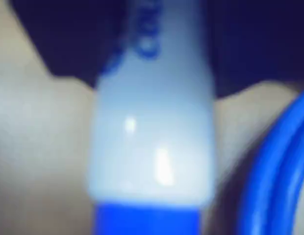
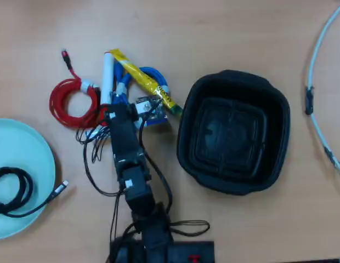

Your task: Pick up the blue pen and put it in the black bowl

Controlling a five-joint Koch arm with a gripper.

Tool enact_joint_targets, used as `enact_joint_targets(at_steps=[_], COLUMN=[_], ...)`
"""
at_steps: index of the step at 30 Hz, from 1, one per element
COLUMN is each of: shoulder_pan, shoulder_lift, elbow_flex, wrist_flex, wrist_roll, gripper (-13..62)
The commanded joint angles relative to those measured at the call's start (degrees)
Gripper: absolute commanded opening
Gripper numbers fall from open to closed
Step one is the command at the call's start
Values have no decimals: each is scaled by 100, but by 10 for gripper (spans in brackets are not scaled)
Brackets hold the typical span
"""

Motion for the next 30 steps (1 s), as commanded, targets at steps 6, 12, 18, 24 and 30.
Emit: enact_joint_targets(at_steps=[6,12,18,24,30], shoulder_pan=[-167,-193,-193,-185,-193], shoulder_lift=[809,1292,1696,1758,1890], elbow_flex=[88,79,-255,-826,-1503], wrist_flex=[809,958,967,993,1178], wrist_roll=[158,264,237,211,211], gripper=[-80,-80,-80,-80,-80])
